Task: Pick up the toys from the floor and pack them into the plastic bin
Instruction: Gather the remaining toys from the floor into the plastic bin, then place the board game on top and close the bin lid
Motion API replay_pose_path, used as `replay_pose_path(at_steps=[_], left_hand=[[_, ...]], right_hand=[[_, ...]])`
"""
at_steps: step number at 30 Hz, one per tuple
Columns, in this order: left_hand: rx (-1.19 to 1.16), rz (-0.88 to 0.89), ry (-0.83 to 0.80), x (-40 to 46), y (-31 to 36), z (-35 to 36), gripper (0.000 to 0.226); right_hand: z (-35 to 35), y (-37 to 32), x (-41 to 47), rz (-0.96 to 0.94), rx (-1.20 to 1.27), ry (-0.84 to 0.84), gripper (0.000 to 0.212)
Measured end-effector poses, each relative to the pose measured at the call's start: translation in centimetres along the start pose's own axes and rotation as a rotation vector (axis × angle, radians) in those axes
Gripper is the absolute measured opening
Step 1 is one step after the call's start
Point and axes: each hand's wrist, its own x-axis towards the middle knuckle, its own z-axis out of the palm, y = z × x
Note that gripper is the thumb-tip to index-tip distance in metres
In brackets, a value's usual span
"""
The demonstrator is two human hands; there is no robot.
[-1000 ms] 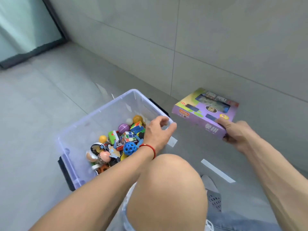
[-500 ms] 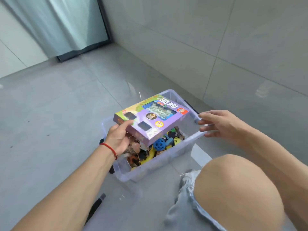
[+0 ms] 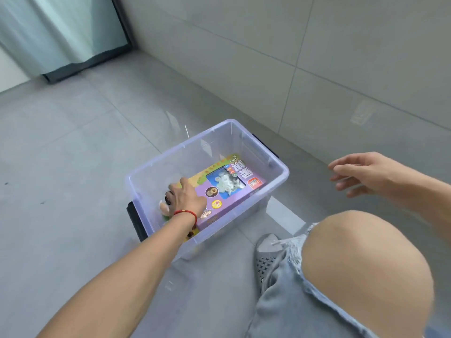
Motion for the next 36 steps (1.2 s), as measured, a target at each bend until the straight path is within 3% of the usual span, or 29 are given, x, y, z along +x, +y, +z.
replay_pose_path(at_steps=[2,5,7,9,12,14,18,21,26,29,31,36], left_hand=[[-0.039,0.171,0.032,-1.5,3.0,-0.7,0.053],[-0.216,0.367,-0.112,-3.7,8.1,-2.1,0.036],[-0.411,0.452,-0.340,-6.1,12.4,-3.4,0.032],[-0.534,0.513,-0.684,-9.0,16.8,-4.3,0.040],[-0.493,0.616,-1.090,-13.5,23.1,-4.4,0.042],[-0.384,0.710,-1.210,-16.0,27.1,-3.4,0.040],[-0.125,0.861,-1.196,-20.5,33.6,0.3,0.032],[-0.037,0.878,-1.171,-24.2,37.3,4.5,0.040],[0.231,0.981,-1.269,-31.0,41.2,13.5,0.023],[0.314,0.952,-1.320,-33.4,41.5,18.9,0.024],[0.339,0.913,-1.334,-34.0,41.1,21.8,0.026],[0.369,0.834,-1.330,-33.2,40.0,25.8,0.027]], right_hand=[[-1.6,0.5,-0.9,0.004,-0.061,-0.002,0.015],[-5.1,1.6,-2.7,0.024,-0.115,0.013,0.017],[-8.3,2.6,-4.5,0.054,-0.110,0.012,0.020],[-12.0,3.4,-6.6,0.103,-0.079,0.029,0.024],[-16.9,5.5,-9.2,0.125,0.102,0.197,0.028],[-18.8,8.5,-9.8,0.148,0.280,0.363,0.032],[-17.9,17.6,-9.7,0.323,0.559,0.623,0.020],[-15.1,25.2,-9.3,0.478,0.718,0.764,0.007],[-10.9,37.6,-10.7,0.790,1.085,1.228,0.018],[-8.9,41.6,-11.6,0.906,1.332,1.260,0.051],[-9.0,43.5,-11.2,0.930,1.449,1.274,0.062],[-10.6,45.4,-10.0,0.940,1.578,1.412,0.047]])
